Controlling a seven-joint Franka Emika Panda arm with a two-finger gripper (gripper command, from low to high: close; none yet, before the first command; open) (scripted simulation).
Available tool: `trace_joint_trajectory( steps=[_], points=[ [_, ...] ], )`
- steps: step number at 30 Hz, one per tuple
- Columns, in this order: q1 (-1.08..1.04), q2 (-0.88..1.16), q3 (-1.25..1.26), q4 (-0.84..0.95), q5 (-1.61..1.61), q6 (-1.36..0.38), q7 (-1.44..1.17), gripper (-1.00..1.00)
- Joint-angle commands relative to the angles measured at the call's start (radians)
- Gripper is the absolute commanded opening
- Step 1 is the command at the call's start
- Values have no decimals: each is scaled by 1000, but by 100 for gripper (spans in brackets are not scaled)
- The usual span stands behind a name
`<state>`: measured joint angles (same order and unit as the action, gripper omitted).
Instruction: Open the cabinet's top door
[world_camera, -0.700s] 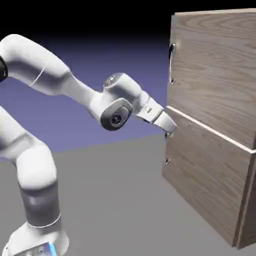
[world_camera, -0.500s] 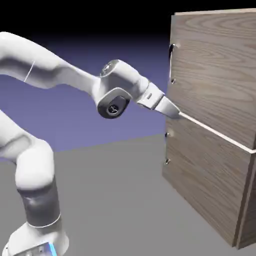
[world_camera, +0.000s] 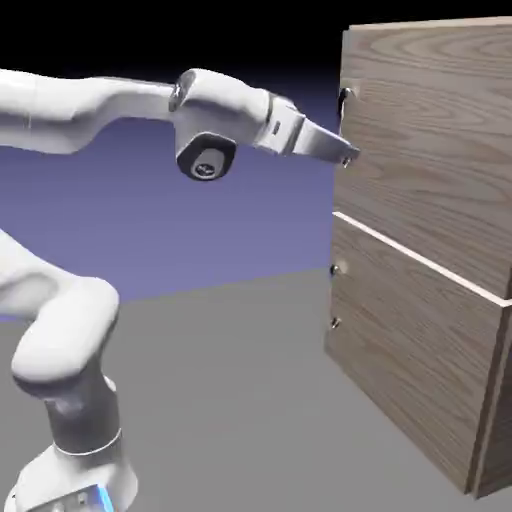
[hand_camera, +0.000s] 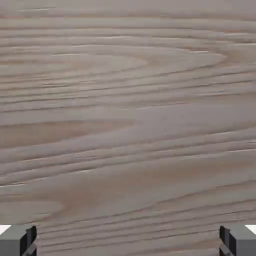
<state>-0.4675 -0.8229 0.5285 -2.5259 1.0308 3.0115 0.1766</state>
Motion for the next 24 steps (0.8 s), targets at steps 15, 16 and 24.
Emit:
trace_joint_trajectory(
  steps=[15,16,24],
  points=[
    [-304,-160,335,180,653,-16,-357,0],
    [-324,-171,357,192,696,-17,-381,0],
    [-486,-256,535,288,1044,-26,-572,0]
  ],
)
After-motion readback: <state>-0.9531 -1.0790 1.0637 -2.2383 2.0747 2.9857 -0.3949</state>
